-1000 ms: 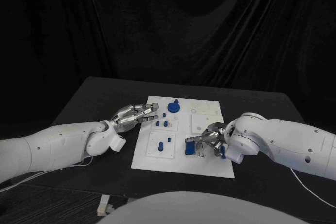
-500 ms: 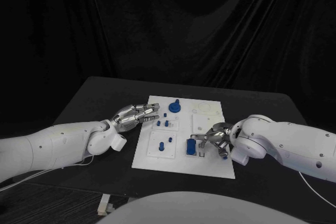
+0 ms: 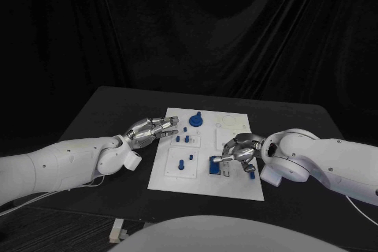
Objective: Assemble the parts on the task board
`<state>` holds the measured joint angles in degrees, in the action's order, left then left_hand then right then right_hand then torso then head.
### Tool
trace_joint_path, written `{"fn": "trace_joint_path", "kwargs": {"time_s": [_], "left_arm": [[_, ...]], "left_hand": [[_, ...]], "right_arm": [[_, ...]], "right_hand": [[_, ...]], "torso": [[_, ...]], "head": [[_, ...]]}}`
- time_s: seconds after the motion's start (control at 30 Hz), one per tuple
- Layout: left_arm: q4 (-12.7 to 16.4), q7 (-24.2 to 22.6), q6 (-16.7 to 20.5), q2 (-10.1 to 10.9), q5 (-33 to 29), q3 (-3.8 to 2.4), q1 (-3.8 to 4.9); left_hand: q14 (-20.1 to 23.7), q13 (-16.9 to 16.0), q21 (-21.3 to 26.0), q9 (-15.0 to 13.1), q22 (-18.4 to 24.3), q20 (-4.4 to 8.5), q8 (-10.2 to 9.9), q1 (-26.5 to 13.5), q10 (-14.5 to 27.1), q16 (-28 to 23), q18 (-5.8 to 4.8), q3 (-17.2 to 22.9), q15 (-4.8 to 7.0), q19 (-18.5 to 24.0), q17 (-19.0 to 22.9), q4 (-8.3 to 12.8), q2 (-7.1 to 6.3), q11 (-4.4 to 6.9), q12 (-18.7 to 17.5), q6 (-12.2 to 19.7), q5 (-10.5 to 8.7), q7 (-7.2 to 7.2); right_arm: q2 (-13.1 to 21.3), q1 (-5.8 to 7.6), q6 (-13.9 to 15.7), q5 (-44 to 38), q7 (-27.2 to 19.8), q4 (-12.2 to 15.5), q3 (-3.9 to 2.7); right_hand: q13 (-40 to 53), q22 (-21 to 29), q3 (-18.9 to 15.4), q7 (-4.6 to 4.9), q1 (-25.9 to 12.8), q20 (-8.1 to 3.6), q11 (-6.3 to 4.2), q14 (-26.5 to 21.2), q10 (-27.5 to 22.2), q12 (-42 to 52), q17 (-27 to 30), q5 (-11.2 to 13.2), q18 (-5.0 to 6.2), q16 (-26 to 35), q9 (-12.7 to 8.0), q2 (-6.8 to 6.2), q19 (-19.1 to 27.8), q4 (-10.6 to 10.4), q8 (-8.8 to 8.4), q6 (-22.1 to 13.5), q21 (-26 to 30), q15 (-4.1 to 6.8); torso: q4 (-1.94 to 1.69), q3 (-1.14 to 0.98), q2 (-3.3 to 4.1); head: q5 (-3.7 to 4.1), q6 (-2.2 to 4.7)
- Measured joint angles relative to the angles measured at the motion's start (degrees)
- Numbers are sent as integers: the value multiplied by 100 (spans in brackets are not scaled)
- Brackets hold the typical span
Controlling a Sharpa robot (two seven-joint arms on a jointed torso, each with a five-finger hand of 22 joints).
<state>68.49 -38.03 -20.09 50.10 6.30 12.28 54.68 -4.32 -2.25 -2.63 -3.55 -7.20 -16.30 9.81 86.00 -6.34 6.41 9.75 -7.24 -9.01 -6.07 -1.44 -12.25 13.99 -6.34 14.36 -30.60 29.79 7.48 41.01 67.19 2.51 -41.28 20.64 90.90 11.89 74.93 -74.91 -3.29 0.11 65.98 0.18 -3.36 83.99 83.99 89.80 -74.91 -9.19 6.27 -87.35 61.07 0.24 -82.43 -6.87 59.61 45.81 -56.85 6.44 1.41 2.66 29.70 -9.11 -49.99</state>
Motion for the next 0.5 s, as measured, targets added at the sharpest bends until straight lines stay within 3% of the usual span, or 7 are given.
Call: {"fn": "trace_joint_path", "kwargs": {"time_s": [0.07, 0.1, 0.2, 0.27, 0.3, 0.33, 0.5], "left_arm": [[0, 1, 0, -1, 0, 0, 0], [1, 1, 0, -1, 0, 0, 0], [2, 1, 0, 0, 0, 0, -1], [2, 2, 0, 4, 0, 0, -1], [2, 2, 0, 5, 0, 0, -1], [2, 2, 0, 5, 0, 0, -1], [0, 3, -1, 3, 0, 0, -1]], "left_hand": [[0, 0, 0, 0, 0, 0, 0, 0, 0, 0, 0, 0, 0, 0, 0, 0, 0, 0, 0, 0, 0, 0], [0, 0, 0, 0, 0, 0, 0, 0, 0, 0, 0, 0, 0, 0, 0, 0, 0, 0, 0, 0, 0, 0], [0, 0, 0, 0, 0, 0, 0, 0, 0, 0, 0, 0, 0, 0, 0, 0, 0, 0, 0, 0, 0, 0], [0, 0, 0, 0, 0, 0, 0, 0, 0, 0, 0, 0, 0, 0, 0, 0, 0, 0, 0, 0, 0, 0], [0, 0, 0, 0, 0, 0, 0, 0, 0, 0, 0, 0, 0, 0, 0, 0, 0, 0, 0, 0, 0, 0], [0, 0, 0, 0, 0, 0, 0, 0, 0, 0, 0, 0, 0, 0, 0, 0, 0, 0, 0, 0, 0, 0], [0, 0, 0, 0, 0, 0, 0, 0, 0, 23, 0, 0, 0, 0, -5, 0, 0, 0, 0, 0, 0, 0]], "right_arm": [[-21, -47, -98, -135, -5, -8, 0], [-33, -67, -138, -191, -5, -19, 0], [-65, -108, -227, -321, 5, -56, 3], [-96, -138, -285, -413, 24, -104, 3], [-111, -149, -308, -446, 36, -128, 3], [-131, -164, -331, -482, 52, -157, 3], [-234, -232, -395, -597, 123, -275, 2]], "right_hand": [[0, 0, -85, -35, 23, -30, -29, 0, 1, 0, 0, 78, 0, 34, 677, -23, 13, 7, 701, 718, 1, 17], [0, 0, -144, -65, 23, -51, -69, 1, 0, 0, 0, 105, 0, 34, 1148, -24, -7, 5, 1161, 1248, 20, 64], [0, 0, -192, -62, 23, -70, -69, 4, 1, 0, 0, 132, 0, 34, 1393, -28, 12, 8, 1533, 1645, 40, 73], [-1, 0, -225, 46, 29, -91, -107, 4, 3, 0, 0, 148, 0, 34, 1407, -34, -8, 6, 1759, 1828, 40, 73], [-1, 0, -233, 19, 30, -90, -112, -11, -2, 0, 0, 148, 0, 34, 1431, -34, -8, -1, 1917, 2036, 40, 88], [-1, 0, -242, -14, 30, -90, -119, -14, -9, 0, 0, 148, 0, 34, 1434, -34, -8, -11, 1949, 2133, 40, 96], [-1, 0, -256, 3, 30, -90, -119, 4, -9, 0, 0, 175, 0, 34, 1434, -34, -8, -24, 1999, 2209, 40, 115]], "torso": [[0, 0, 0], [0, 0, -1], [0, 0, -1], [2, 0, -1], [3, 0, -1], [3, 0, 0], [3, 0, 7]], "head": [[-3, 0], [-8, 0], [-16, 0], [-20, 0], [-21, 0], [-21, 0], [-12, 0]]}}
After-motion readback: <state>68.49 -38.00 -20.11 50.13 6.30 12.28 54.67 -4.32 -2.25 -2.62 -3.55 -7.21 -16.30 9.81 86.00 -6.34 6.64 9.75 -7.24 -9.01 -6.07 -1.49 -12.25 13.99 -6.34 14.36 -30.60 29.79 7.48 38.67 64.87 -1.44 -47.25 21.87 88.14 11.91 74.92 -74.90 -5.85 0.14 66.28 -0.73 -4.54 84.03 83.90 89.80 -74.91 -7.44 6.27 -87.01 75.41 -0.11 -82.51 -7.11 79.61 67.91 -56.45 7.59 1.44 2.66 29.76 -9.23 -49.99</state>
